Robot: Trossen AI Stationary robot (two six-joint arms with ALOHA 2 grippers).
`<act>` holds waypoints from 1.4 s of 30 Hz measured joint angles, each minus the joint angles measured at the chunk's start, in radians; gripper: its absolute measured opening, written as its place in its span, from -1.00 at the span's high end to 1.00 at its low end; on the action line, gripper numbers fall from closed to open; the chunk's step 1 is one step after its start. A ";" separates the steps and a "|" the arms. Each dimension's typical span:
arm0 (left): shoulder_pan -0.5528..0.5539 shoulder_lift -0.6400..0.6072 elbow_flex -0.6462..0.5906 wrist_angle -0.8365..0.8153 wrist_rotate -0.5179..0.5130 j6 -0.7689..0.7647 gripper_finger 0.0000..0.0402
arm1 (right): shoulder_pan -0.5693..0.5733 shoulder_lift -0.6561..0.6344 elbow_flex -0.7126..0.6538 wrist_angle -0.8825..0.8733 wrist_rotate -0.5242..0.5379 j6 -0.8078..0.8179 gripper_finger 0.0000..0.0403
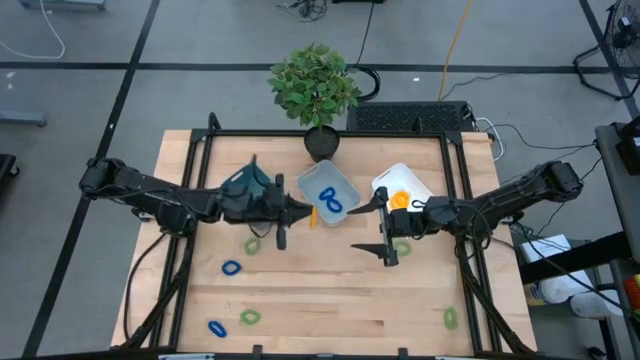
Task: Sort spring keychains
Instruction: Put the yellow spring keychain into the white bin
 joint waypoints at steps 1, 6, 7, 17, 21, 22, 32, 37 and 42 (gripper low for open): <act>0.004 0.000 0.000 0.026 -0.001 0.002 0.97 | 0.000 0.010 0.007 0.002 0.000 -0.004 -0.74; 0.027 0.000 0.000 0.118 -0.003 0.004 0.97 | 0.000 0.077 0.047 -0.004 0.000 -0.046 -0.74; 0.028 0.000 0.000 0.136 -0.003 0.002 0.97 | 0.000 0.093 0.062 -0.004 0.000 -0.059 -0.74; 0.005 0.000 0.071 0.162 -0.150 0.008 0.98 | -0.001 0.235 0.195 -0.003 0.113 -0.253 -0.73; -0.004 0.000 0.081 0.157 -0.198 0.012 0.98 | 0.005 0.274 0.229 -0.004 0.174 -0.335 -0.68; -0.005 0.000 0.081 0.151 -0.223 0.012 0.98 | 0.008 0.276 0.233 -0.003 0.192 -0.357 -0.66; -0.012 0.000 0.081 0.147 -0.346 -0.030 0.98 | 0.023 0.274 0.234 0.075 0.297 -0.505 -0.57; -0.025 0.010 0.081 0.170 -0.410 -0.043 0.98 | 0.013 0.273 0.234 0.172 0.341 -0.550 -0.57; -0.025 0.060 0.082 0.294 -0.427 -0.028 0.98 | 0.001 0.273 0.234 0.197 0.341 -0.572 -0.56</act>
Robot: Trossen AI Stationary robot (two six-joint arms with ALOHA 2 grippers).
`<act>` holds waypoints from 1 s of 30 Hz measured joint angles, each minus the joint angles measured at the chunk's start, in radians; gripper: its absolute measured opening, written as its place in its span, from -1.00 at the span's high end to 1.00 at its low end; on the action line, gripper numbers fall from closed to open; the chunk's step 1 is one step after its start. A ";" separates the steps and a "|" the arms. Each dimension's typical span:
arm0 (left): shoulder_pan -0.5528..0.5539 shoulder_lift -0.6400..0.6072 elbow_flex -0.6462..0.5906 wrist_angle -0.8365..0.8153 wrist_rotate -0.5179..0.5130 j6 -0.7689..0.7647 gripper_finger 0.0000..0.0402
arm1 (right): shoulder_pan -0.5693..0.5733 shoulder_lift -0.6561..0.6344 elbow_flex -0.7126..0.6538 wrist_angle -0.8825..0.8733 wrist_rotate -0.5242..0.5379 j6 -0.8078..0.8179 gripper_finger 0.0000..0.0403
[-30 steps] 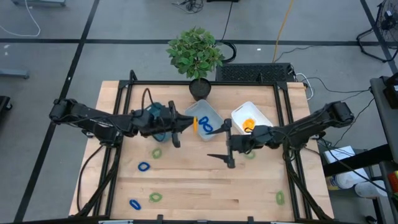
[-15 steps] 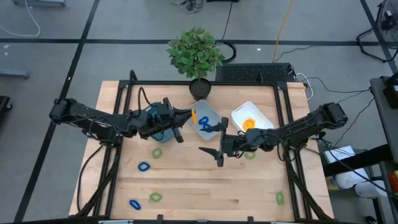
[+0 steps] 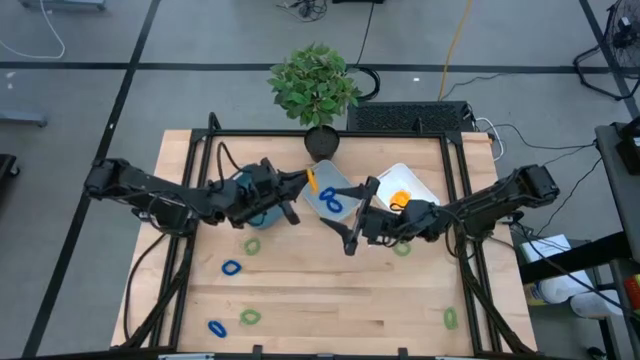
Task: Sort spring keychains
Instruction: Put the yellow spring keychain into the white bin
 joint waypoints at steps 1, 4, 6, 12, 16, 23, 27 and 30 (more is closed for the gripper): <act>0.000 0.010 0.000 0.011 -0.002 0.001 0.98 | -0.001 0.000 0.000 -0.001 0.000 -0.003 -0.56; 0.000 0.032 0.000 0.031 -0.004 0.003 0.98 | -0.001 0.000 0.000 0.001 0.002 -0.038 -0.56; 0.000 0.039 0.000 0.048 -0.003 0.002 0.98 | -0.001 0.000 0.000 0.001 0.003 -0.063 -0.56; -0.002 0.062 0.000 0.107 0.032 -0.009 0.98 | -0.001 0.000 0.000 0.001 0.004 -0.085 -0.56; -0.006 0.082 0.001 0.110 0.044 -0.032 0.98 | -0.011 0.000 0.000 0.001 0.006 -0.099 -0.51; -0.020 0.120 0.023 0.150 0.113 -0.046 0.98 | -0.034 0.000 0.000 -0.002 0.005 -0.071 -0.28; -0.020 0.121 0.029 0.156 0.111 -0.042 0.98 | -0.034 0.001 0.000 -0.006 0.007 -0.065 -0.14; -0.019 0.121 0.029 0.156 0.103 -0.028 0.98 | -0.034 0.001 0.000 -0.007 0.003 -0.065 0.00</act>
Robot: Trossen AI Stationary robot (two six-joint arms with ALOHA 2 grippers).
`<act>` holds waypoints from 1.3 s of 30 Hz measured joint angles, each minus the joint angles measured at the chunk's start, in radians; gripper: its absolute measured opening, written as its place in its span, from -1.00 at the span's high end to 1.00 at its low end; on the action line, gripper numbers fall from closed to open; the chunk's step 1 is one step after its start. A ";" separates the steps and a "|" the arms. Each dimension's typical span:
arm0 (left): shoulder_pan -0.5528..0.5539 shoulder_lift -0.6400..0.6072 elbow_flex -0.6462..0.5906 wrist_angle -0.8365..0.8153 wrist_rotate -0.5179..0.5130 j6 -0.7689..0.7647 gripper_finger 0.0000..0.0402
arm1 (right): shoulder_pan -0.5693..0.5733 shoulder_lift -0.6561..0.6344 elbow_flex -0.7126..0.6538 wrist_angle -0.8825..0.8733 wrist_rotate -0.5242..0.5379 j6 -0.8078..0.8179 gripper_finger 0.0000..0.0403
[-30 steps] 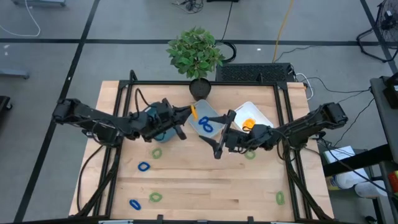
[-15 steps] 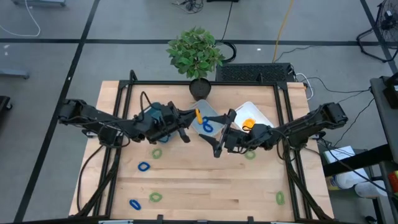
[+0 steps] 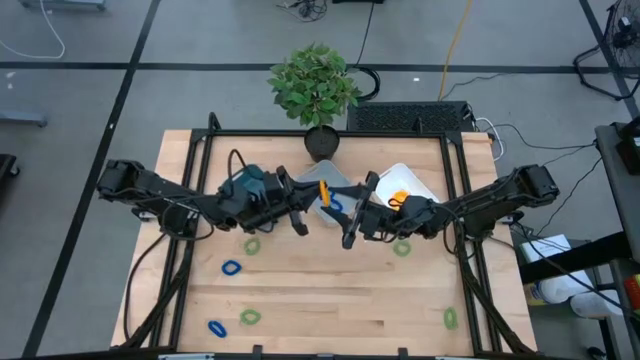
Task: Sort spring keychains
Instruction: Put the yellow spring keychain into the white bin
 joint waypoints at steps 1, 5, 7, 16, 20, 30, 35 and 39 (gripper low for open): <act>-0.001 0.000 0.000 0.000 0.000 0.003 0.98 | 0.000 0.000 0.000 0.000 0.000 0.000 0.05; -0.006 0.000 0.000 0.000 0.002 0.009 0.98 | 0.000 0.000 0.000 0.002 -0.002 0.004 0.31; -0.005 0.000 0.000 -0.003 0.009 0.008 0.98 | 0.001 0.000 0.000 0.001 -0.003 0.021 0.50; -0.005 -0.003 0.001 -0.065 0.096 -0.022 0.80 | 0.024 0.000 -0.001 -0.029 0.009 -0.019 0.97; -0.004 -0.033 0.001 -0.163 0.095 0.026 0.57 | 0.071 -0.025 -0.002 -0.052 0.135 -0.094 0.98; -0.007 -0.115 0.000 -0.354 0.163 0.067 -0.01 | 0.130 -0.183 -0.001 -0.286 0.244 0.014 1.00; -0.007 -0.162 0.001 -0.500 0.216 0.090 -0.25 | 0.137 -0.284 -0.001 -0.474 0.262 0.160 1.00; -0.009 -0.186 0.000 -0.649 0.234 0.090 -0.39 | 0.132 -0.366 -0.001 -0.623 0.289 0.283 1.00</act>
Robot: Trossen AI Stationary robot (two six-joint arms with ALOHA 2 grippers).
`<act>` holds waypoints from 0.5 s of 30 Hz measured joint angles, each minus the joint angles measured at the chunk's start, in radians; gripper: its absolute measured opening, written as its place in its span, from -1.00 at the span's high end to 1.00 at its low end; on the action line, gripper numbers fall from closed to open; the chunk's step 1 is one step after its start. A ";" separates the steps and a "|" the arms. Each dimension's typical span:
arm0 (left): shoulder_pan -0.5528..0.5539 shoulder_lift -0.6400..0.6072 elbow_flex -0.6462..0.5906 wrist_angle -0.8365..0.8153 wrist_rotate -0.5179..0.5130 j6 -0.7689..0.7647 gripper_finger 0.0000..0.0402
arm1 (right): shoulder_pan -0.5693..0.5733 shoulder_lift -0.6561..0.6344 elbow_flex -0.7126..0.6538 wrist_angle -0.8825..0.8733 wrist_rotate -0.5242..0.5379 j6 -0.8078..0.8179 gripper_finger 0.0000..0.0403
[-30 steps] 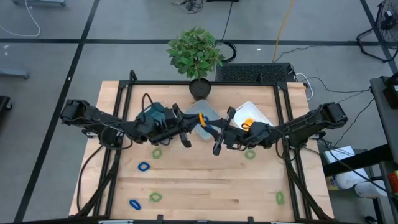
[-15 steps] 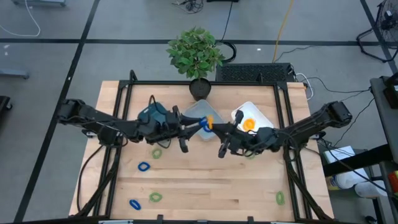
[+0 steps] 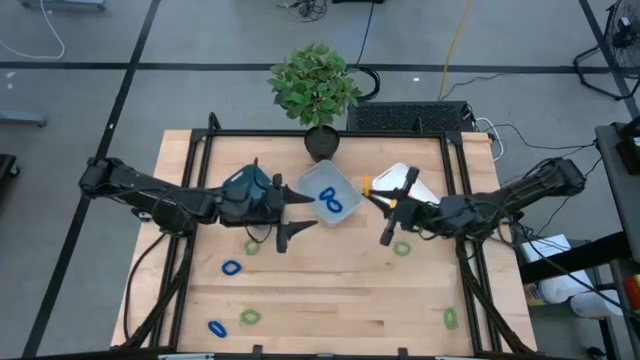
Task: Sort spring keychains
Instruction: Put the yellow spring keychain into the white bin
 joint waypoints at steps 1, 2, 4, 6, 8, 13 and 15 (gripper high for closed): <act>0.000 -0.011 0.000 -0.045 -0.001 0.000 -0.41 | -0.004 -0.016 0.004 -0.046 0.018 0.035 1.00; 0.000 -0.024 0.000 -0.100 -0.002 0.000 -0.43 | -0.011 -0.030 0.016 -0.105 0.035 0.071 1.00; 0.001 -0.032 0.000 -0.158 -0.005 -0.010 -0.45 | -0.024 -0.054 0.058 -0.247 0.051 0.168 1.00; 0.005 -0.041 0.001 -0.244 -0.006 -0.014 -0.46 | -0.043 -0.060 0.116 -0.400 0.050 0.276 1.00; 0.003 -0.052 -0.002 -0.325 -0.004 -0.029 -0.46 | -0.064 -0.052 0.183 -0.564 0.044 0.384 1.00; 0.005 -0.074 -0.001 -0.496 0.014 -0.080 -0.47 | -0.145 0.006 0.359 -0.952 -0.060 0.641 1.00; 0.006 -0.074 0.000 -0.547 0.018 -0.098 -0.47 | -0.190 0.031 0.414 -1.062 -0.146 0.726 1.00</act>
